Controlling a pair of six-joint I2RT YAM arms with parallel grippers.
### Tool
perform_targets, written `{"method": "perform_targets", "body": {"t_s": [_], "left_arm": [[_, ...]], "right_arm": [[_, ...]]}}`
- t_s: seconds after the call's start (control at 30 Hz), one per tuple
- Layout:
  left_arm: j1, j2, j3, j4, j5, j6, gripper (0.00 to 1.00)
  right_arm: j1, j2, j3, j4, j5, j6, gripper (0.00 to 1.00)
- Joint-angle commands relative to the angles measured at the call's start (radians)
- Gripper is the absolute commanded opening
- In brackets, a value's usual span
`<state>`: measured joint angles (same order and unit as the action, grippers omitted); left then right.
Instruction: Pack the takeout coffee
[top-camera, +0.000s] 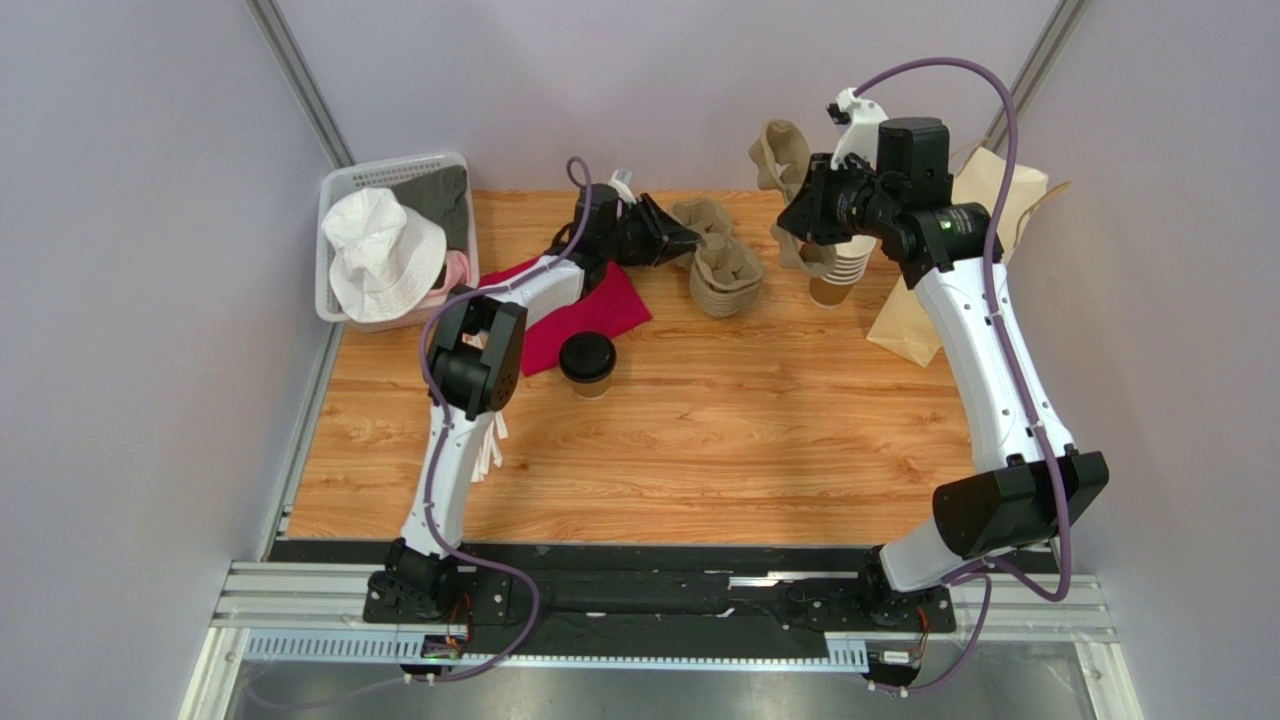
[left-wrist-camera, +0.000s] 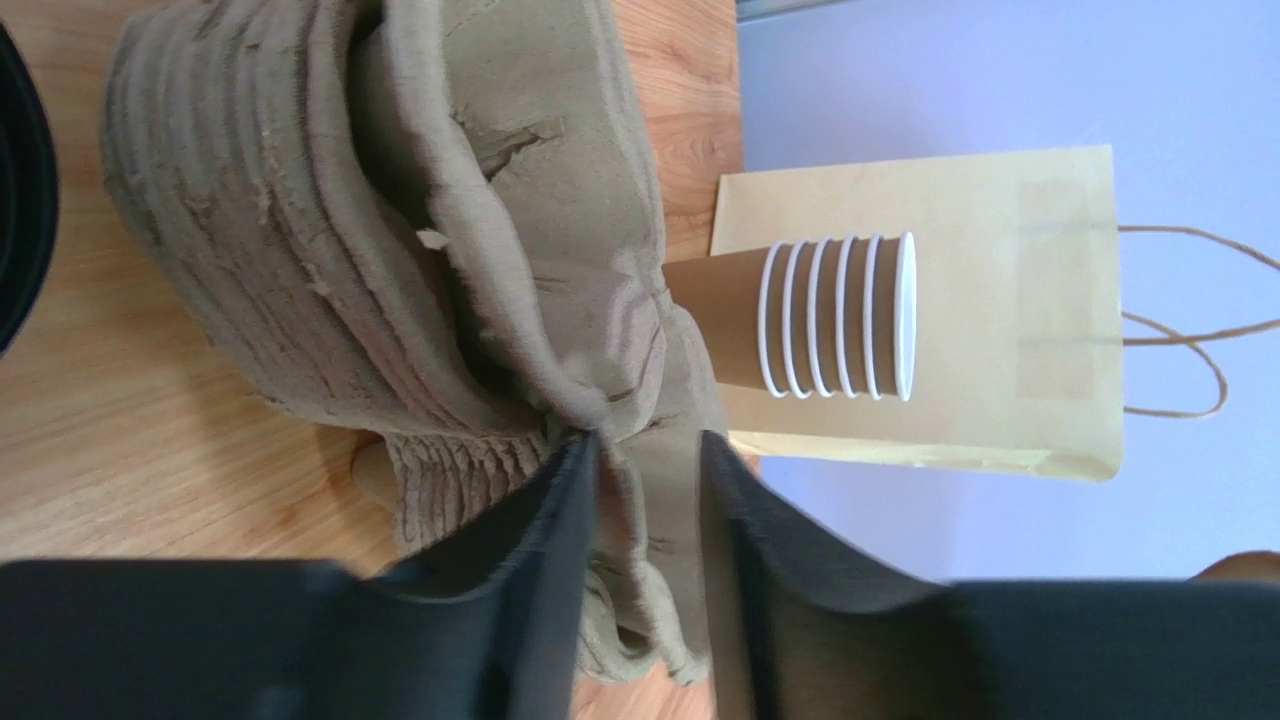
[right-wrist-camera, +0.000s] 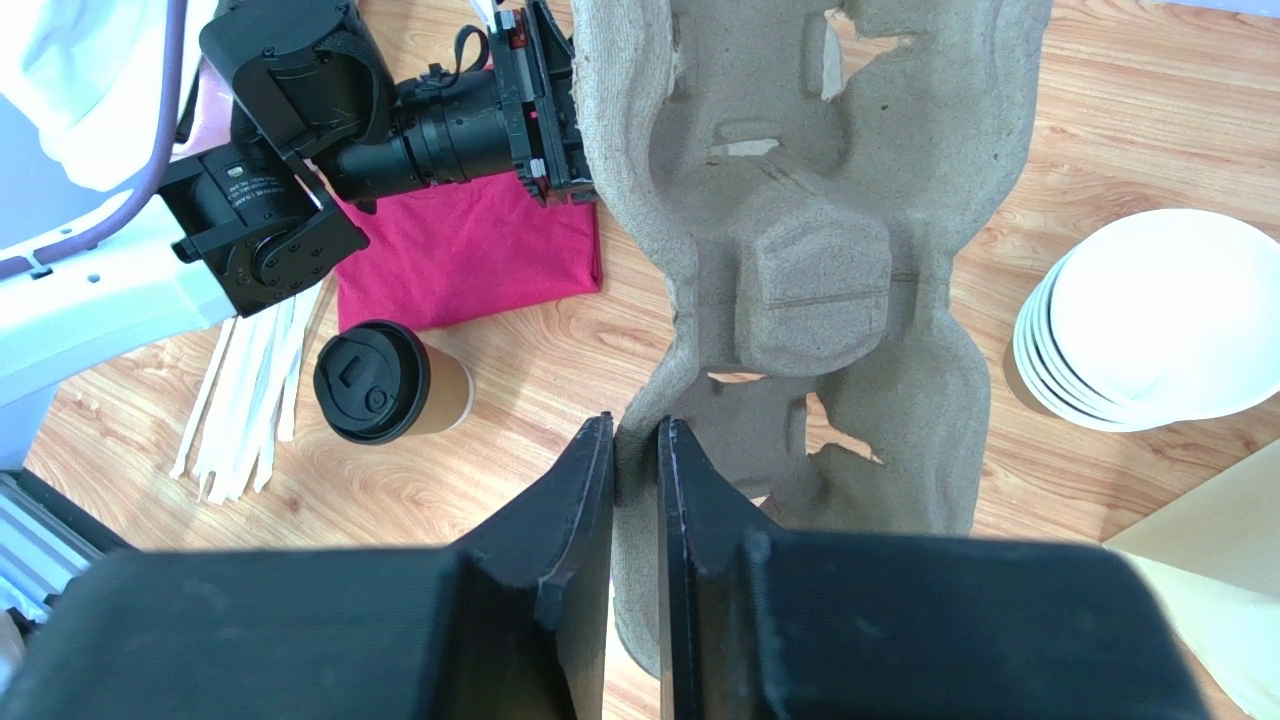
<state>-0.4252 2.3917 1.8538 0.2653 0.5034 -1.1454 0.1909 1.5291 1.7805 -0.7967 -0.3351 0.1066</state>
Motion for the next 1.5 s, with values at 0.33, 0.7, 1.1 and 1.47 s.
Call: {"method": "perform_targets", "body": {"t_s": [0.33,0.7,1.1,1.47], "left_arm": [[0.048,-0.365,-0.053,-0.179,0.053,0.148,0.62],[0.227,-0.788,-0.174,-0.559,0.178,0.452,0.7],[0.491,-1.155,-0.344,-0.916,0.349,0.694,0.86],[0.674,-1.212,-0.484,-0.854,0.457,0.618,0.86]], "right_arm": [[0.036,-0.104,0.022,-0.099,-0.093,-0.246,0.0],[0.496,-0.285,-0.22,-0.351,0.069,-0.8,0.0],[0.981,-0.034,-0.412,-0.142,0.289,-0.831,0.0],[1.056,0.316,-0.263,0.063,0.45,-0.613,0.02]]}}
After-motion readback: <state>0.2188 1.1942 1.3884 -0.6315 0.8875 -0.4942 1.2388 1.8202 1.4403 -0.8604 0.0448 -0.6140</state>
